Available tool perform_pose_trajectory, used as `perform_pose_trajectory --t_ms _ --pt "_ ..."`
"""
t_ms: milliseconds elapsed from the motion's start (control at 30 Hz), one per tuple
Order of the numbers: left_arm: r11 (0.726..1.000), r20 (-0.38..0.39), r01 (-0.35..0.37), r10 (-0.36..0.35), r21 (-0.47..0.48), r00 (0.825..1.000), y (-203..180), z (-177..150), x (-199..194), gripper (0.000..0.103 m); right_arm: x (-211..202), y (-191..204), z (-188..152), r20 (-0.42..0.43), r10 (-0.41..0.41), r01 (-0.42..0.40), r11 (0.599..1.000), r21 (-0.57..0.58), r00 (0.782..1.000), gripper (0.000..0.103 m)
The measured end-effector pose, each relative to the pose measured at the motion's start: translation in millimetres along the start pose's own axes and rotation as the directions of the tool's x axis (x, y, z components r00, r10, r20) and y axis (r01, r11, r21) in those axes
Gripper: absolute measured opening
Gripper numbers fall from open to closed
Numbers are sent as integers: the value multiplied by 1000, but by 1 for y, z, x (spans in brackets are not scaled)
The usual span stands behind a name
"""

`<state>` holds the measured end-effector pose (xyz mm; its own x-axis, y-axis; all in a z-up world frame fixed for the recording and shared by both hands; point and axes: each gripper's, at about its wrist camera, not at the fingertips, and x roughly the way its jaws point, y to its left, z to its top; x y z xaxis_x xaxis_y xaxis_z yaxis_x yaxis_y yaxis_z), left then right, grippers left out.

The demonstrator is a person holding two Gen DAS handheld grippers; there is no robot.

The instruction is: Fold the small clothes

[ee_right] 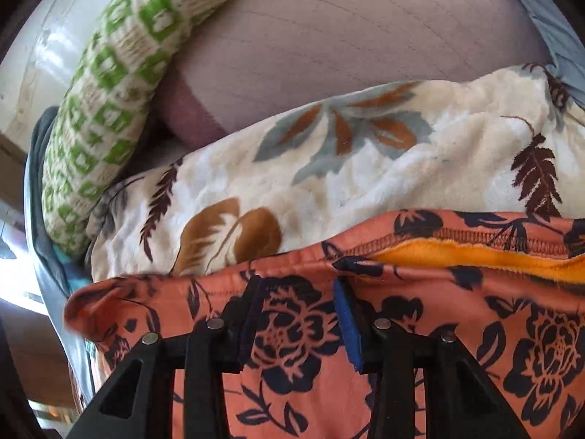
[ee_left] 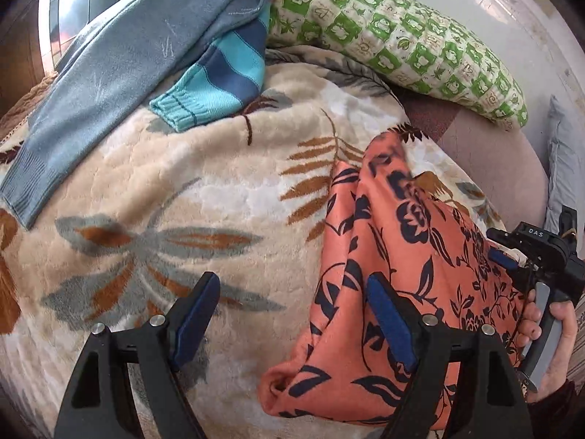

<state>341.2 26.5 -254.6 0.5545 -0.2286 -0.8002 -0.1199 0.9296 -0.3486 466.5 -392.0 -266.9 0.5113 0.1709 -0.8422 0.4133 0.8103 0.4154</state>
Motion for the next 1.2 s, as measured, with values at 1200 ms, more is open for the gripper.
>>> perform_pose_trajectory --t_ms 1200 --pt "996 -25 47 -45 74 999 31 -16 -31 62 40 188 -153 -215 114 -199 883 -426 970 56"
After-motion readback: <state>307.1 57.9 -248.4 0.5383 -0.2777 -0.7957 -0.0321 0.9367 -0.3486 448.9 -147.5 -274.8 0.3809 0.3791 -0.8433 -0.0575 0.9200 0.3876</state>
